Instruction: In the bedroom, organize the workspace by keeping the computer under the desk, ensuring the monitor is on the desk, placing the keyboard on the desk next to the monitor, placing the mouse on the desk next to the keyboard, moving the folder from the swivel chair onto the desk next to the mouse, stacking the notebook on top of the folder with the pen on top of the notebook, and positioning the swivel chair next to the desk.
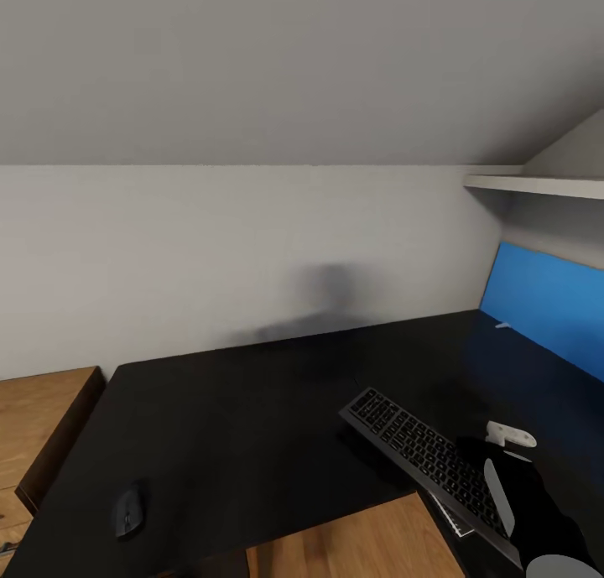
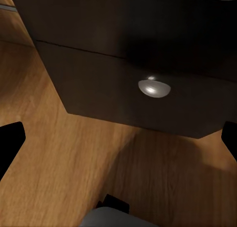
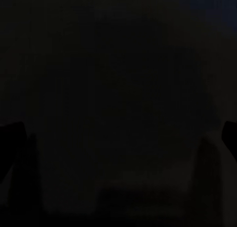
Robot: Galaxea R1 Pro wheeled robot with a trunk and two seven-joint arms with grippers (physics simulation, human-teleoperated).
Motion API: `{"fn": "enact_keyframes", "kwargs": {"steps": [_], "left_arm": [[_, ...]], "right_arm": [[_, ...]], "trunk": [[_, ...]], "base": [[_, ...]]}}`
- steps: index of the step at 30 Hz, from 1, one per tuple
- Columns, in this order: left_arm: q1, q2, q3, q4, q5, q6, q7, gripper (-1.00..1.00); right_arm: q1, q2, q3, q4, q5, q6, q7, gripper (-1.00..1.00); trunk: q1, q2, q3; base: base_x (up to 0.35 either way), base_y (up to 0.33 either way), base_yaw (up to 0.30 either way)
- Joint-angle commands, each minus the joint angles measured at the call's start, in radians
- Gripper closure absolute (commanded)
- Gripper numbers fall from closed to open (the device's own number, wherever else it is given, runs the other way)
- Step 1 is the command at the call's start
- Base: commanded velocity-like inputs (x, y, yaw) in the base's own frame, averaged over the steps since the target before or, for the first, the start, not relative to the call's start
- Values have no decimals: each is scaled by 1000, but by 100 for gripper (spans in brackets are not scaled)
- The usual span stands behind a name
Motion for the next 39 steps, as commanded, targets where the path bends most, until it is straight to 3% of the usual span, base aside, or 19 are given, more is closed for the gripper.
{"fn": "enact_keyframes", "kwargs": {"steps": [1, 39], "left_arm": [[0, 0, 8, -1, 3, 1, -10, -100], [0, 1, 7, 0, 3, 1, -12, -100]], "right_arm": [[0, 0, 1, 8, -1, 8, -1, -100], [0, 0, 2, 8, -1, 8, -1, -100]], "trunk": [[0, 0, -1], [0, 0, -1]], "base": [[0, 0, 0], [-46, 20, 0]]}}
